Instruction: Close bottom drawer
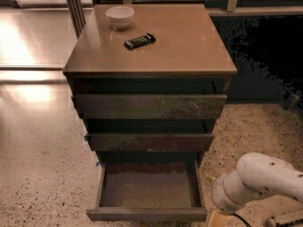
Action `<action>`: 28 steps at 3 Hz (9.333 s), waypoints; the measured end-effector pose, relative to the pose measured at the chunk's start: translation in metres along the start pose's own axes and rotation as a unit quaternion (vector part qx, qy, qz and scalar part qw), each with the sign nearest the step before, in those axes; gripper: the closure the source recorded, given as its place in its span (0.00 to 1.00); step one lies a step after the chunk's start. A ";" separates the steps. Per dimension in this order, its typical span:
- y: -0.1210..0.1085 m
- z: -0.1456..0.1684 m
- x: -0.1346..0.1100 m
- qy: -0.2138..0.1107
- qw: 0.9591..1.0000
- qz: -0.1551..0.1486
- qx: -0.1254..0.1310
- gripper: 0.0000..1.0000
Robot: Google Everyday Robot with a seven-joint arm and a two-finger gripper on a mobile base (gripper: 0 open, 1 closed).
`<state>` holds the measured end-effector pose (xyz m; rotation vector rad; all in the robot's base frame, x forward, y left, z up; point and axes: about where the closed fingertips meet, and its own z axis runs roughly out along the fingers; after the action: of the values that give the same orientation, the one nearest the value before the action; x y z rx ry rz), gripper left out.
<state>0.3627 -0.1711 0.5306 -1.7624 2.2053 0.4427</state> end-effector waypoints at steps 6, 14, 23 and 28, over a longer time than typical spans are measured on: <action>0.001 0.203 0.052 -0.075 0.995 0.069 0.013 1.00; 0.012 0.223 0.071 -0.081 0.995 0.048 0.033 1.00; -0.089 0.325 0.063 -0.187 0.963 -0.002 0.193 1.00; -0.108 0.333 0.047 -0.197 0.960 -0.010 0.200 1.00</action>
Offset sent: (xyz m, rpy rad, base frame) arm -0.0184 -0.0228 -0.0838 0.0285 0.0835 -0.0875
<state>0.4683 -0.0998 0.2012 -1.3471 1.8367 0.2844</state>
